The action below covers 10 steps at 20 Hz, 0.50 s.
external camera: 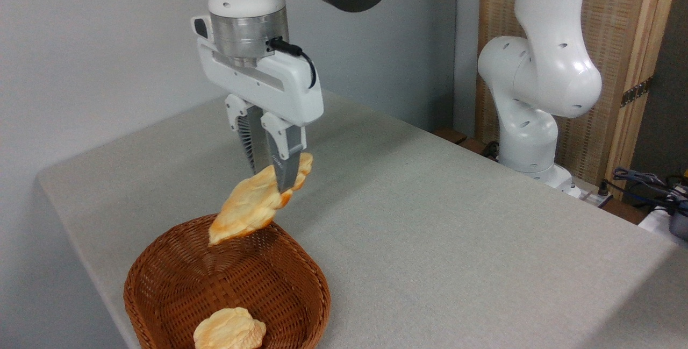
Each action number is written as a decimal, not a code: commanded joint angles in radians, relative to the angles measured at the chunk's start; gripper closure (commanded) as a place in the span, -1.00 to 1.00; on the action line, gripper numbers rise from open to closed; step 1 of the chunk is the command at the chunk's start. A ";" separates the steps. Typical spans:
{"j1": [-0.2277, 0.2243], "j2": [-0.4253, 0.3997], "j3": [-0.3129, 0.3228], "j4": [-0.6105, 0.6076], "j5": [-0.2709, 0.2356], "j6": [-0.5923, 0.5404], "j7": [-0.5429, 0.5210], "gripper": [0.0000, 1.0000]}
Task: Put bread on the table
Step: 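Lift the long bread out of the basket and carry it over the table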
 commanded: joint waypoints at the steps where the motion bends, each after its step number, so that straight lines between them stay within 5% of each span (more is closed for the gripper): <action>1: -0.001 -0.072 0.004 -0.056 0.007 -0.068 0.015 -0.02; 10: -0.005 -0.143 0.003 -0.183 0.007 -0.185 0.084 -0.12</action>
